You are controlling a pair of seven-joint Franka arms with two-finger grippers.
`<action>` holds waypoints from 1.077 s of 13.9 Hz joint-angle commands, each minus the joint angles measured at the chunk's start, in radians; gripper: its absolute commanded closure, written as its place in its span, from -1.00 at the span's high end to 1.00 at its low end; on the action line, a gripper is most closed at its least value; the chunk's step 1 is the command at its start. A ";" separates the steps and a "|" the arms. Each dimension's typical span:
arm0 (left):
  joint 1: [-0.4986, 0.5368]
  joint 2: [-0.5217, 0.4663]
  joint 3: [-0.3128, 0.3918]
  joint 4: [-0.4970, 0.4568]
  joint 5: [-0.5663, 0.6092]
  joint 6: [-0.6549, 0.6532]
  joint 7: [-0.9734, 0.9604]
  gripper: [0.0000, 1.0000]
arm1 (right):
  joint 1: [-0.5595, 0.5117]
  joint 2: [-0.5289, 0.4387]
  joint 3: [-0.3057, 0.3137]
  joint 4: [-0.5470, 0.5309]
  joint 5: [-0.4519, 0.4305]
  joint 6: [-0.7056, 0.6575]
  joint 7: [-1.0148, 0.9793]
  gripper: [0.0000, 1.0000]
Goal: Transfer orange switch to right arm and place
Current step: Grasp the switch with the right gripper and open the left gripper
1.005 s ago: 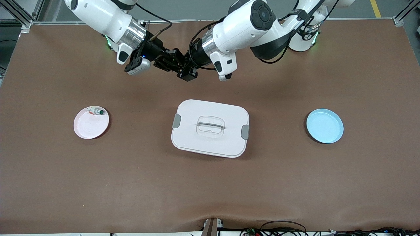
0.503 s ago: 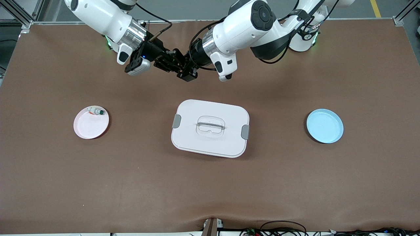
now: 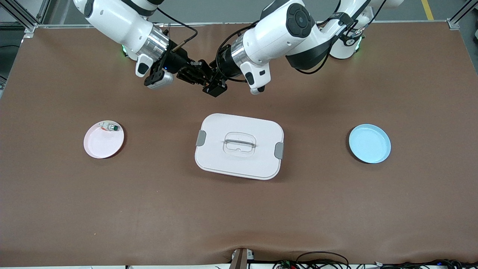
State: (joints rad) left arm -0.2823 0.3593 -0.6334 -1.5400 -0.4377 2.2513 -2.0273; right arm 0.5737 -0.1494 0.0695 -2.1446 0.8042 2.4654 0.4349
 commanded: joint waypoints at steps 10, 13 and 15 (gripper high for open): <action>0.003 0.001 -0.003 0.004 0.062 0.011 -0.036 1.00 | -0.190 0.007 -0.013 0.014 -0.213 -0.259 -0.554 -1.00; -0.001 0.007 -0.005 0.006 0.085 0.011 -0.036 1.00 | -0.242 0.005 -0.013 0.014 -0.342 -0.308 -0.712 -1.00; 0.006 0.009 -0.003 0.003 0.097 0.011 -0.021 1.00 | -0.297 0.004 -0.014 0.014 -0.388 -0.350 -0.848 -1.00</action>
State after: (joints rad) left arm -0.2803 0.3616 -0.6331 -1.5410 -0.3742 2.2560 -2.0302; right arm 0.3349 -0.1467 0.0428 -2.1434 0.4635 2.1581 -0.3005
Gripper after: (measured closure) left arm 0.000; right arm 0.656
